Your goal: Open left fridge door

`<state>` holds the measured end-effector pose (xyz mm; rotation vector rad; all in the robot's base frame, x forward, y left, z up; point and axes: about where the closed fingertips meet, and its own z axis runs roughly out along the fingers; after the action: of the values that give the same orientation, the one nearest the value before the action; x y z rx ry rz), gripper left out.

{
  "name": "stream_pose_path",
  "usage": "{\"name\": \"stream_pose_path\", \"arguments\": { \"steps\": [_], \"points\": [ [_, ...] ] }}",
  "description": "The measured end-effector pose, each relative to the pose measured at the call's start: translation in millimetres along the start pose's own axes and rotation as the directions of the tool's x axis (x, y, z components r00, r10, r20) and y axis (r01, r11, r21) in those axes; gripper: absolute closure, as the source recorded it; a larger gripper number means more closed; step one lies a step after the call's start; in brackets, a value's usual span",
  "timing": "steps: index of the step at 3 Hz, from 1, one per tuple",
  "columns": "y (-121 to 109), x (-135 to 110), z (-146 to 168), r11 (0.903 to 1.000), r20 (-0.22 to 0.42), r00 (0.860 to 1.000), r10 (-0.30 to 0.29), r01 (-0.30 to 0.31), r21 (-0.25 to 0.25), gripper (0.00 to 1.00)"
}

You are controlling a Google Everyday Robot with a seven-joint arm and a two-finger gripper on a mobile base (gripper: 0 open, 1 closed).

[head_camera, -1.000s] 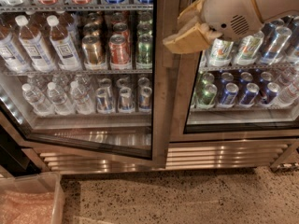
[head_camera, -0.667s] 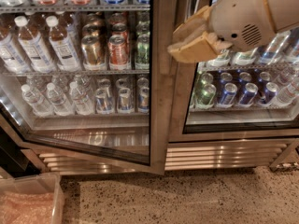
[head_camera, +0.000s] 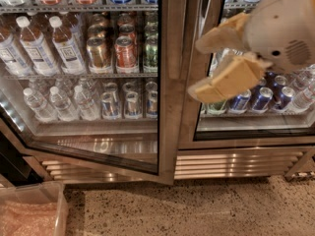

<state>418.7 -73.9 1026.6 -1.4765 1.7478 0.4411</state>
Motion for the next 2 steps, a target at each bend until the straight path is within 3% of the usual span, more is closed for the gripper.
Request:
{"name": "stream_pose_path", "arguments": {
  "steps": [1, 2],
  "points": [
    [27, 11, -32, 0.9985, -0.027, 0.998, 0.051, -0.051, 0.021, 0.13],
    [48, 17, -54, 0.9935, -0.034, 0.994, 0.104, -0.102, 0.051, 0.09]
  ]
}}
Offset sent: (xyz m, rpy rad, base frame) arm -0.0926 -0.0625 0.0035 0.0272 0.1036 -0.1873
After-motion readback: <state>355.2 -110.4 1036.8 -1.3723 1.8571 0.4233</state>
